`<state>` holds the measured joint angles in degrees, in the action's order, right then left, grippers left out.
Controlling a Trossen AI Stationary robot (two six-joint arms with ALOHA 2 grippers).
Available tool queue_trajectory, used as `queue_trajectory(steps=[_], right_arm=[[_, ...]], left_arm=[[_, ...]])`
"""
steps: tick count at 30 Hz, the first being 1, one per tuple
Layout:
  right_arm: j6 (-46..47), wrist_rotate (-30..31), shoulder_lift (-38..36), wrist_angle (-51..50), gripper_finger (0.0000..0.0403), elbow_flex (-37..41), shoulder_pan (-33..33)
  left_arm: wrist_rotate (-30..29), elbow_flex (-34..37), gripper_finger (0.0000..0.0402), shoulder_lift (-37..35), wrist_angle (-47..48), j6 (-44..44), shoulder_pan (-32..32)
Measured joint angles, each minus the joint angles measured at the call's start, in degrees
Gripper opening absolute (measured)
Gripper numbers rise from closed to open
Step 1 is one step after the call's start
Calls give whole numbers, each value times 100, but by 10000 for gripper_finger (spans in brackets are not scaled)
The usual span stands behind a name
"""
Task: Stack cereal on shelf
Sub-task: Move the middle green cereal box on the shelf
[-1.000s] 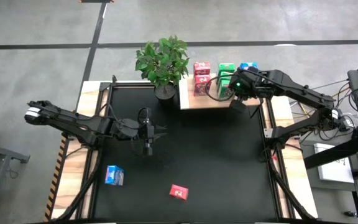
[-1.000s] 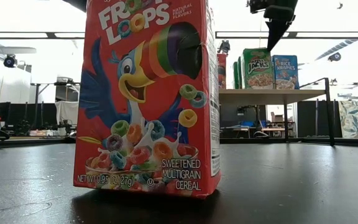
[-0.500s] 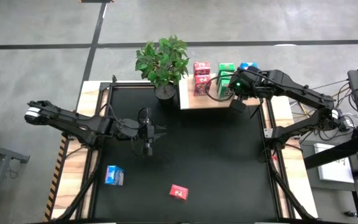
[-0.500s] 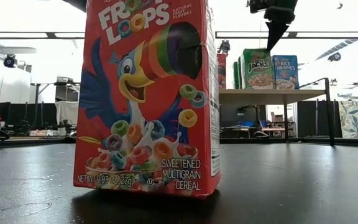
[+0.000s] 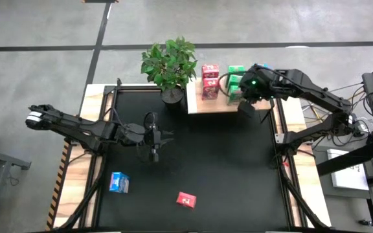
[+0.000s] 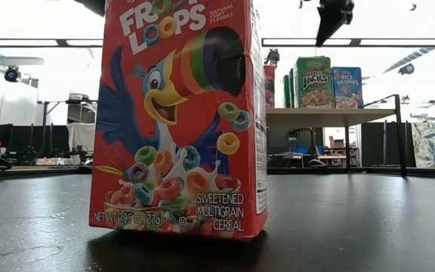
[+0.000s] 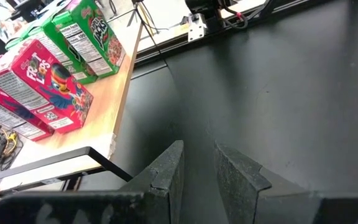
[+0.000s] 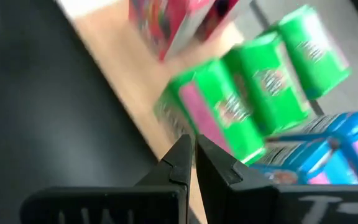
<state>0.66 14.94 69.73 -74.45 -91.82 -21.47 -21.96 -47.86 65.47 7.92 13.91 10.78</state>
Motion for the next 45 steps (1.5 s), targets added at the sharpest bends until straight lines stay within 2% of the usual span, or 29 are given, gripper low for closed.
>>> queue_trajectory(steps=[6,12,16,34,45], right_arm=[[84,181,45,519,9,-155,-530],[-5,181,337,489,9,-146,-1334],[-65,181,489,489,9,-146,-1601],[-920,332,726,509,8,-144,-1670],[-473,240,692,769,8,-351,-1491]], left_arm=[[0,0,72,0,0,64,-2],[0,0,72,0,0,67,0],[0,0,72,0,2,110,0],[0,0,72,0,28,107,0],[0,0,72,0,44,107,0]])
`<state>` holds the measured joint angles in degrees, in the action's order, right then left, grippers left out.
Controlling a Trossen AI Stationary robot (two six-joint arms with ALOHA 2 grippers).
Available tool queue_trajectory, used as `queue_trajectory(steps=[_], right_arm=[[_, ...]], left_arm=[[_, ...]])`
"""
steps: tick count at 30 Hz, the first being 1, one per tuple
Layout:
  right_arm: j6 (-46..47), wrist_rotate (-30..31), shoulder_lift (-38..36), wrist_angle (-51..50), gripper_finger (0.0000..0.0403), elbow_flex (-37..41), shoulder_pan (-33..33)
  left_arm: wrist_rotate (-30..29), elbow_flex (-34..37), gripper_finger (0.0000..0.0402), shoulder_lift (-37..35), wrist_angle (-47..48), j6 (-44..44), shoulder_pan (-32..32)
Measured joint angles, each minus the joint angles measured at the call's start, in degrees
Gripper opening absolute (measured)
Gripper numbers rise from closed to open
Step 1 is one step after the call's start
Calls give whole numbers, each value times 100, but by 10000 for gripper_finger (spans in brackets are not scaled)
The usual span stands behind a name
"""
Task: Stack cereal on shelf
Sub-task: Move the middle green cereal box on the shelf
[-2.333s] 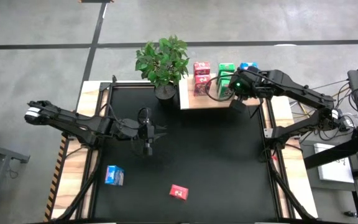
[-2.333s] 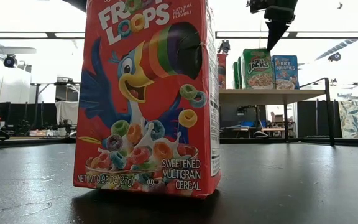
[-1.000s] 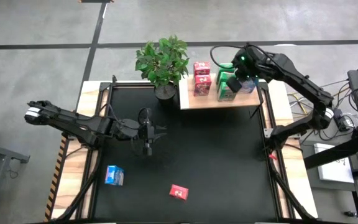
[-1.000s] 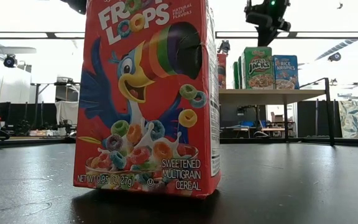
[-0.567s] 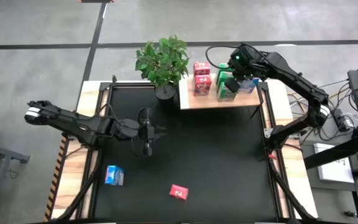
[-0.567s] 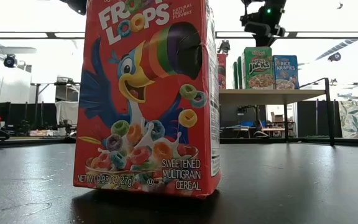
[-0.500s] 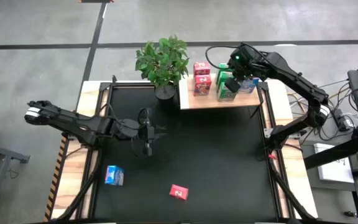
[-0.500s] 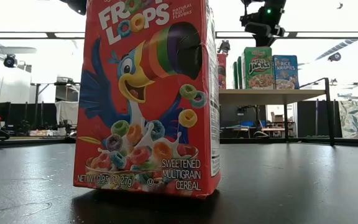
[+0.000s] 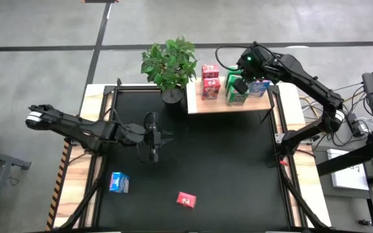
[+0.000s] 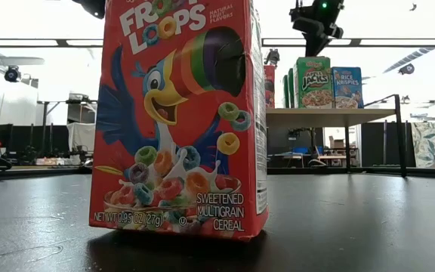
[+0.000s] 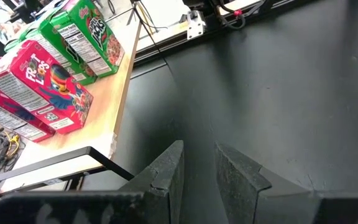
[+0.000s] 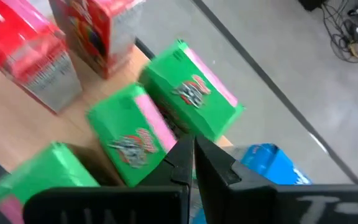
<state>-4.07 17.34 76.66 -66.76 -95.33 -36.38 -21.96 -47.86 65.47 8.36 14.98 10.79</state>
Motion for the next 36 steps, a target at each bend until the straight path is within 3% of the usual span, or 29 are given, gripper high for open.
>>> queue_trajectory(steps=[6,18,28,32,36], right_arm=[[608,2,3,343,9,0,239],[726,20,7,599,9,48,491],[1466,78,7,509,9,59,636],[1501,488,7,296,9,117,623],[1501,529,7,296,9,182,628]], left_arm=[[0,0,72,0,12,0,0],[0,1,72,0,197,0,0],[0,4,72,0,209,0,-1],[0,4,72,0,215,0,0],[0,3,72,0,240,0,0]])
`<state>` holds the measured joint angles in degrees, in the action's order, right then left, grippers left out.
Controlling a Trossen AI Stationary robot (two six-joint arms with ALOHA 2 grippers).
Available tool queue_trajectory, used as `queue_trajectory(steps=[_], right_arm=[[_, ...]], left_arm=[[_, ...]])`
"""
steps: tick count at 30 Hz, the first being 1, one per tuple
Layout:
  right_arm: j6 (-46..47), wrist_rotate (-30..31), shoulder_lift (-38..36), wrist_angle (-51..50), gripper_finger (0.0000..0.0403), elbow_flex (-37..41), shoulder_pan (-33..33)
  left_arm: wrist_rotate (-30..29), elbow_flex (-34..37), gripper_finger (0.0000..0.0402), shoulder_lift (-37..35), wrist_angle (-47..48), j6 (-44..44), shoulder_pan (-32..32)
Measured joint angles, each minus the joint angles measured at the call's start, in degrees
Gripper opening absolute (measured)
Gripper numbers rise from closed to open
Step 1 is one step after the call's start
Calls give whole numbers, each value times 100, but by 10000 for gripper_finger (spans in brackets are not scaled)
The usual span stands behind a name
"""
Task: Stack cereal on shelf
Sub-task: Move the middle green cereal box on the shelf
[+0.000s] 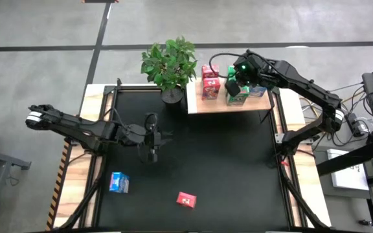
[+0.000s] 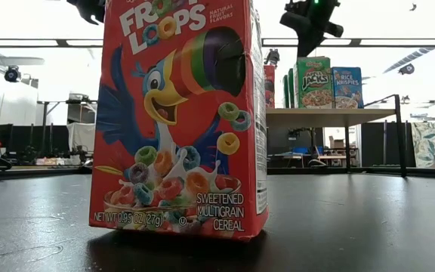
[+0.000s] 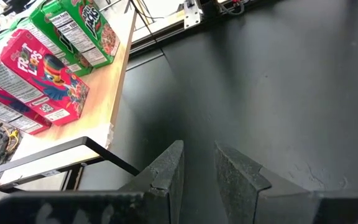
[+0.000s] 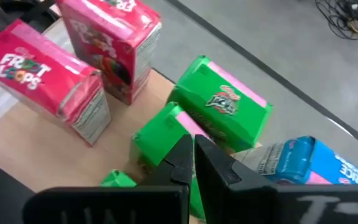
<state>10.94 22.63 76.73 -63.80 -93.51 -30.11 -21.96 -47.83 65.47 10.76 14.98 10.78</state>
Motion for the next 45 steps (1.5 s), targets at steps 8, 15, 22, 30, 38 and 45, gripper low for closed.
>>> queue_trajectory(steps=[8,15,22,30,38,45], right_arm=[[-10,-59,24,139,9,175,33],[-175,-63,24,439,9,199,125],[-333,-76,24,768,9,436,136],[-487,-342,20,762,9,574,149],[-858,-375,-9,709,9,567,150],[-1250,-378,-11,709,9,565,149]], left_arm=[[0,1,72,0,20,-2,0],[0,0,72,0,17,-2,0],[0,0,72,0,21,-2,-1],[0,0,72,0,39,-2,-2],[-1,-1,72,0,43,-2,-1],[0,-1,72,0,44,-2,0]])
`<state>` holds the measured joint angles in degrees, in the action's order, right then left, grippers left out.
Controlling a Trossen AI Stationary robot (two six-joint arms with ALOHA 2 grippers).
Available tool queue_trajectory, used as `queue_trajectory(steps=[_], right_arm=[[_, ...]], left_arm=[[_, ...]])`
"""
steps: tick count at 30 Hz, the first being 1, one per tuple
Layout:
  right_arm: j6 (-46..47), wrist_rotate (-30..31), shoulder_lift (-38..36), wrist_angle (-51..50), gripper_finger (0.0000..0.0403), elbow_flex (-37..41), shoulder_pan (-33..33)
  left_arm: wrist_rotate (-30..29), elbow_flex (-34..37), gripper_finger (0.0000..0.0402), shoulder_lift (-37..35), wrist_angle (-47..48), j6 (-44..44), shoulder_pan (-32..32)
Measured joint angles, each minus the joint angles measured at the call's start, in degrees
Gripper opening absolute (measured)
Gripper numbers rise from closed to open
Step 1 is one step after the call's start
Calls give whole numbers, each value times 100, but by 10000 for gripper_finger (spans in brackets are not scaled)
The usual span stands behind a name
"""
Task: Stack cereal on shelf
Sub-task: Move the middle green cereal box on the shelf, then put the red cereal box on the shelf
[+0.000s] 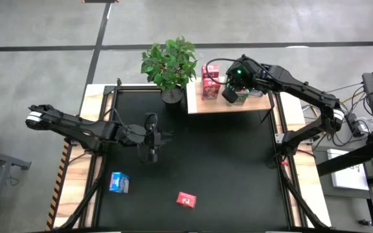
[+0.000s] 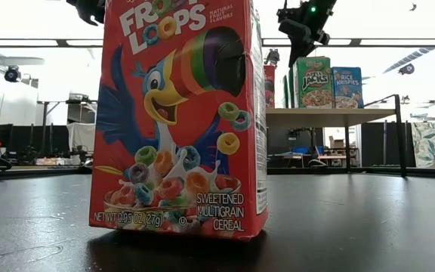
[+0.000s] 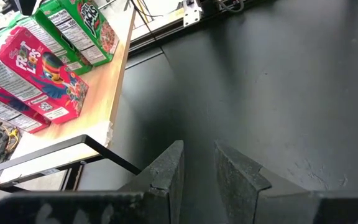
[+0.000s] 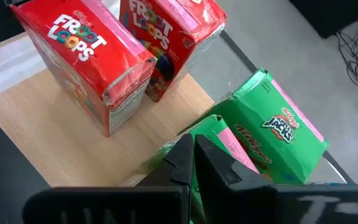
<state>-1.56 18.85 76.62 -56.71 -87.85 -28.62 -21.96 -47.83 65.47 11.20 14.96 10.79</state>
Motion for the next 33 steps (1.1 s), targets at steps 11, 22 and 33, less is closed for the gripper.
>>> queue_trajectory(steps=[11,22,33], right_arm=[[-300,2,-31,-28,9,-154,0],[45,-536,-92,-5,9,-356,127],[510,-494,-533,306,9,-143,1603]], left_arm=[[0,0,72,0,2,0,0],[-2,0,72,0,2,0,-2],[0,35,72,2,17,-131,0]])
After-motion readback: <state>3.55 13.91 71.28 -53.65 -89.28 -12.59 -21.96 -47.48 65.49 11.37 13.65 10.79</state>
